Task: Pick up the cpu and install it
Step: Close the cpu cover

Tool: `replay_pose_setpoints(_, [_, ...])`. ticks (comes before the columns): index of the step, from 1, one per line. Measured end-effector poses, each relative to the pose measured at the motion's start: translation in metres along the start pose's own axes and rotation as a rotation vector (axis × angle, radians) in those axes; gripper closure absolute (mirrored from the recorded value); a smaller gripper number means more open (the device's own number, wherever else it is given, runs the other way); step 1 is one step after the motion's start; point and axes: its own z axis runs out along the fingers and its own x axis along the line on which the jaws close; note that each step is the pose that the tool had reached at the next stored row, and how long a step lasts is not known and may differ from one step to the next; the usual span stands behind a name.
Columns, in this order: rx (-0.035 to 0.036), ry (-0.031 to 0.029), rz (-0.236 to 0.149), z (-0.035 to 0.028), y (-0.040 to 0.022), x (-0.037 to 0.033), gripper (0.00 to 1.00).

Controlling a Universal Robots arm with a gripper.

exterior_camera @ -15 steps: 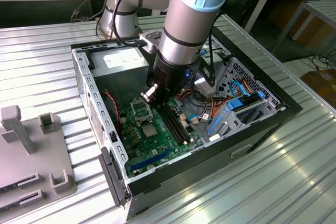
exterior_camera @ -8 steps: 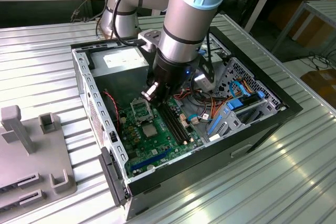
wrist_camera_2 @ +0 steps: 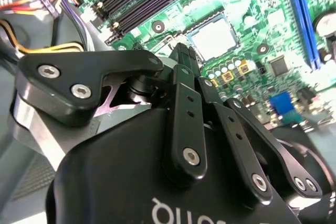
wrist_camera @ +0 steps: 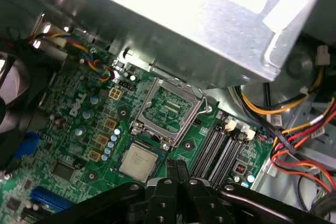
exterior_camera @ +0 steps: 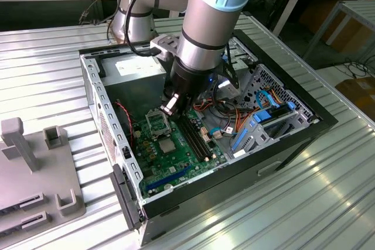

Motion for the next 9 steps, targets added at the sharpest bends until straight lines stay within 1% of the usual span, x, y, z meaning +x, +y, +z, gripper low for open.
replay_pose_setpoints(5, [0.0022,0.0019,-0.102,0.0014,0.0002,-0.0001,0.89])
replay_pose_setpoints(6, [0.0023,0.0020,-0.108,0.0014,0.0002,-0.0001,0.89])
replay_pose_setpoints(9, [0.0024,0.0021,-0.110,0.0014,0.0002,-0.0001,0.89])
